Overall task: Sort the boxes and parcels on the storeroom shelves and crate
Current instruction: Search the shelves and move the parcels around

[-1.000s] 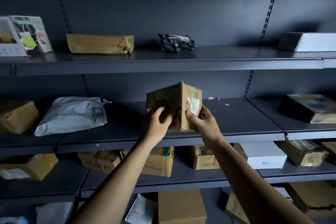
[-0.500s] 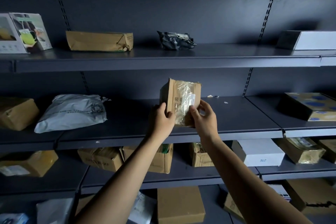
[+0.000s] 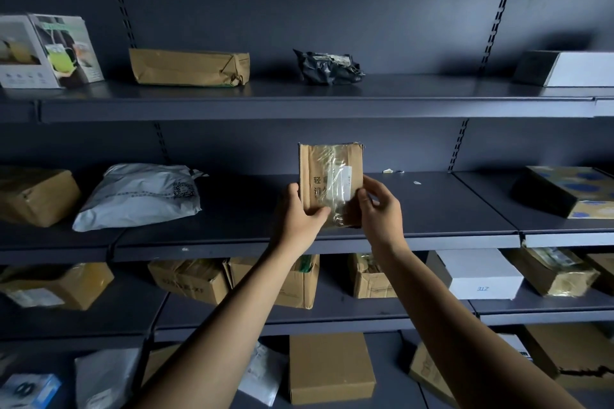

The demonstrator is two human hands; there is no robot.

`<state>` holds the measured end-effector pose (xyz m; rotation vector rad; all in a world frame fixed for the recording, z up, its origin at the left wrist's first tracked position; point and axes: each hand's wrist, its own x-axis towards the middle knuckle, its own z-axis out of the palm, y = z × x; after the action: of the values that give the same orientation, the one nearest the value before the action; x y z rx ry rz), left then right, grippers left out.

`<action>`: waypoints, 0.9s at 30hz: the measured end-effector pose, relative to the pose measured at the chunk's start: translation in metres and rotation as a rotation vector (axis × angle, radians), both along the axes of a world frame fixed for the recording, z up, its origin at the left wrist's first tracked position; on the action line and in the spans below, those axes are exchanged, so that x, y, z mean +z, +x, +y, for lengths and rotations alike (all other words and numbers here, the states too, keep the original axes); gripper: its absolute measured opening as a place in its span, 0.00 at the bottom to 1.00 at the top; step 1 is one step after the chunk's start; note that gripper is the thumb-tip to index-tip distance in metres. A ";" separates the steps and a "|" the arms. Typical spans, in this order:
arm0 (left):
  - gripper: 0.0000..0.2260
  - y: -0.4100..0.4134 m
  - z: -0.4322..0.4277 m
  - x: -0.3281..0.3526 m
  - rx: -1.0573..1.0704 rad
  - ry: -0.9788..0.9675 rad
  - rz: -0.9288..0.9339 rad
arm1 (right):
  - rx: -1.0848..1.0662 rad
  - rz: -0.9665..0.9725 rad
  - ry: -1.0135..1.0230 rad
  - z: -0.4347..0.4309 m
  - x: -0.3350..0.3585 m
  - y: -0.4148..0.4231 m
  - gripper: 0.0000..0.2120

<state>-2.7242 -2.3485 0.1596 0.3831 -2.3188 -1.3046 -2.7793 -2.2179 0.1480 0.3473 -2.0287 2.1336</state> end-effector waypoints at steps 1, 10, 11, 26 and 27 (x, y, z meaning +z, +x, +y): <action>0.31 0.000 0.001 0.000 0.006 0.004 0.002 | -0.001 0.014 0.023 0.000 -0.001 0.001 0.14; 0.61 0.000 -0.002 0.005 0.088 0.075 -0.122 | 0.135 0.113 0.152 -0.011 0.002 0.020 0.22; 0.61 -0.002 -0.005 0.004 0.114 0.089 -0.137 | 0.156 0.142 0.188 -0.011 0.005 0.022 0.23; 0.20 0.009 -0.033 0.004 -0.030 0.532 -0.136 | -0.065 -0.048 0.470 0.014 -0.019 -0.038 0.26; 0.18 0.008 -0.034 0.003 0.006 0.515 -0.091 | -0.039 -0.091 0.404 0.015 -0.021 -0.037 0.28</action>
<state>-2.7162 -2.3822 0.1621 0.6198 -2.0203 -1.9121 -2.8164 -2.2032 0.1272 0.2639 -2.4931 1.7350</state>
